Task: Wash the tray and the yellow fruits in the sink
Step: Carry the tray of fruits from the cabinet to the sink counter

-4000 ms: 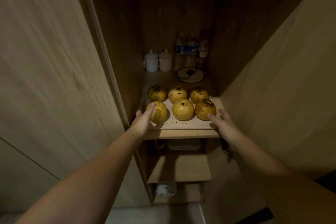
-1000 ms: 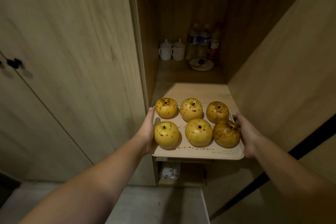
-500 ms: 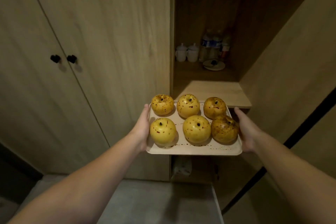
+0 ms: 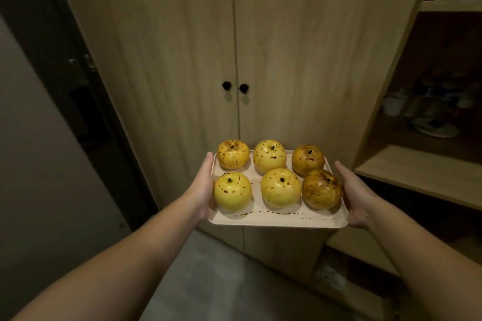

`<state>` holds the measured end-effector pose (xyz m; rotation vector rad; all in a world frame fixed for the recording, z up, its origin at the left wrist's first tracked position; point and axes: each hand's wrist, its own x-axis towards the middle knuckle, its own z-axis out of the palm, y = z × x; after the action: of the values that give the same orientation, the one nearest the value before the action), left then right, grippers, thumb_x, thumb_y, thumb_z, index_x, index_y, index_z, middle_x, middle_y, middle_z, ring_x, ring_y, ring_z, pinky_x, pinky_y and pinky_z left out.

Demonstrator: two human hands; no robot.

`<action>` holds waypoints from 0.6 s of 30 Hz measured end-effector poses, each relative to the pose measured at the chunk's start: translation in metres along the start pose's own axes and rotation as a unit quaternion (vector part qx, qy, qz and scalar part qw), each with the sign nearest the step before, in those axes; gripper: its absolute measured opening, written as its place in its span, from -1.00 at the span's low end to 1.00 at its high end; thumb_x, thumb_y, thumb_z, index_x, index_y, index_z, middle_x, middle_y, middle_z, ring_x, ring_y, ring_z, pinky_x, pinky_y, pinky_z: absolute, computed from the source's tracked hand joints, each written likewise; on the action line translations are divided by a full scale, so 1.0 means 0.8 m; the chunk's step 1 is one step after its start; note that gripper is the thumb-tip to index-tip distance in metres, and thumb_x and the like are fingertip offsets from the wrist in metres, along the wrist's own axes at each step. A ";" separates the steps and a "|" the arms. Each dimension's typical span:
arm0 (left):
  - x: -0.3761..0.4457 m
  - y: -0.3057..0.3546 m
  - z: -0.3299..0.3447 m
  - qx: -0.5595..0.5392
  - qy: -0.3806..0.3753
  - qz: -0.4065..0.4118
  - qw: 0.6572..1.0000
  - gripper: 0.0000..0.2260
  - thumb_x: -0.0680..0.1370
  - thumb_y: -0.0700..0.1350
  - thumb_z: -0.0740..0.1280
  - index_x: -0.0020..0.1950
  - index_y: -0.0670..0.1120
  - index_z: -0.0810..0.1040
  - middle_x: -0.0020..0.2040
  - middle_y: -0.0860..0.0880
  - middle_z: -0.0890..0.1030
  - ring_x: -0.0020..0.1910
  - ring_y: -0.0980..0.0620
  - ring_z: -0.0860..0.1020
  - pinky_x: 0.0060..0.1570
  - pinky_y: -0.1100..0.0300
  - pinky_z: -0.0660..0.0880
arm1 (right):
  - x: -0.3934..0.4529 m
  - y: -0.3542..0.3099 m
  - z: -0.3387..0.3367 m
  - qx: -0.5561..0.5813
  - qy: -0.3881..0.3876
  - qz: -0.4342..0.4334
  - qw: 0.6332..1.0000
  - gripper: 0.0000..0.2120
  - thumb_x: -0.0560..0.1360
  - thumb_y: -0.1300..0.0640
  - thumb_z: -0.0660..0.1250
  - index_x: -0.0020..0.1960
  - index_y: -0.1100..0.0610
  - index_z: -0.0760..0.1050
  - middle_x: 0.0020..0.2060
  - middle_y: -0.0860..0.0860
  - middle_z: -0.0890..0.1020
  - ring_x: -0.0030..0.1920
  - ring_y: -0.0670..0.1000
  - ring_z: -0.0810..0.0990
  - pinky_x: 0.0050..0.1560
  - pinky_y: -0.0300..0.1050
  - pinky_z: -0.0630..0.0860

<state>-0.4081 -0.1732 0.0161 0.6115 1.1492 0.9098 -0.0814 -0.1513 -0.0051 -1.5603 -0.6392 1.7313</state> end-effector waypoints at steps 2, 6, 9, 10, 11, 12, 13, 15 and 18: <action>-0.016 0.009 -0.034 -0.024 0.030 0.011 0.999 -0.22 0.56 0.53 -0.07 0.12 0.04 0.77 0.13 -0.20 0.73 0.02 -0.19 0.74 -0.29 -0.04 0.67 | 0.022 -0.007 0.041 -0.019 -0.038 0.008 0.999 -0.23 0.44 -0.55 0.16 0.19 0.07 0.69 0.14 0.25 0.69 0.09 0.36 0.69 0.13 0.36 0.59; -0.048 0.021 -0.097 -0.066 0.096 0.036 0.992 -0.21 0.55 0.54 -0.05 0.12 0.03 0.77 0.16 -0.21 0.72 0.04 -0.20 0.73 -0.24 -0.08 0.68 | 0.055 -0.019 0.125 -0.061 -0.146 0.036 0.987 -0.19 0.42 -0.56 0.15 0.18 0.09 0.70 0.21 0.25 0.66 0.18 0.36 0.65 0.15 0.35 0.57; -0.072 0.023 -0.129 -0.092 0.142 0.064 0.983 -0.22 0.58 0.51 -0.07 0.18 0.02 0.75 0.20 -0.22 0.70 0.10 -0.22 0.72 -0.18 -0.07 0.69 | 0.076 -0.026 0.182 -0.093 -0.201 0.047 0.974 -0.19 0.43 -0.56 0.13 0.21 0.07 0.69 0.23 0.25 0.65 0.19 0.37 0.64 0.19 0.37 0.55; -0.081 0.023 -0.137 -0.103 0.159 0.076 0.979 -0.22 0.58 0.50 -0.07 0.19 0.01 0.75 0.21 -0.23 0.70 0.10 -0.21 0.71 -0.19 -0.06 0.69 | 0.082 -0.028 0.201 -0.104 -0.216 0.047 0.970 -0.20 0.43 -0.55 0.13 0.22 0.07 0.68 0.23 0.25 0.65 0.20 0.37 0.64 0.22 0.39 0.53; -0.090 0.023 -0.144 -0.114 0.174 0.088 0.974 -0.22 0.59 0.49 -0.08 0.19 0.00 0.75 0.21 -0.23 0.70 0.10 -0.21 0.72 -0.21 -0.05 0.69 | 0.086 -0.031 0.220 -0.114 -0.229 0.049 0.965 -0.20 0.44 -0.54 0.12 0.23 0.07 0.68 0.24 0.25 0.65 0.20 0.37 0.63 0.24 0.40 0.51; -0.100 0.022 -0.151 -0.124 0.191 0.098 0.969 -0.21 0.59 0.49 -0.08 0.17 -0.01 0.75 0.19 -0.23 0.70 0.08 -0.20 0.72 -0.24 -0.04 0.68 | 0.090 -0.034 0.240 -0.125 -0.245 0.050 0.960 -0.21 0.45 -0.54 0.12 0.23 0.07 0.68 0.24 0.25 0.65 0.20 0.37 0.63 0.24 0.40 0.51; -0.109 0.020 -0.158 -0.132 0.212 0.107 0.962 -0.20 0.59 0.50 -0.09 0.14 -0.01 0.76 0.16 -0.23 0.71 0.05 -0.19 0.73 -0.27 -0.02 0.68 | 0.092 -0.037 0.259 -0.138 -0.265 0.052 0.953 -0.22 0.46 -0.53 0.12 0.23 0.07 0.68 0.23 0.25 0.65 0.20 0.37 0.64 0.22 0.39 0.53; -0.130 0.014 -0.171 -0.144 0.256 0.121 0.948 -0.19 0.58 0.51 -0.10 0.10 0.00 0.77 0.13 -0.23 0.72 0.03 -0.17 0.74 -0.28 0.00 0.68 | 0.093 -0.039 0.295 -0.160 -0.297 0.057 0.940 -0.23 0.47 -0.53 0.11 0.21 0.06 0.69 0.22 0.25 0.66 0.18 0.36 0.65 0.16 0.37 0.56; -0.165 -0.003 -0.188 -0.160 0.334 0.141 0.918 -0.17 0.55 0.54 -0.09 0.16 0.00 0.76 0.18 -0.22 0.71 0.12 -0.19 0.71 0.04 -0.10 0.66 | 0.087 -0.036 0.345 -0.200 -0.340 0.070 0.916 -0.22 0.48 -0.53 0.09 0.18 0.07 0.70 0.19 0.25 0.67 0.14 0.36 0.67 0.06 0.35 0.60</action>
<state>-0.5676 -0.2926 0.0324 0.1887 1.4886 1.5968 -0.3489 -0.0525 0.0137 -1.2421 -1.3190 2.3872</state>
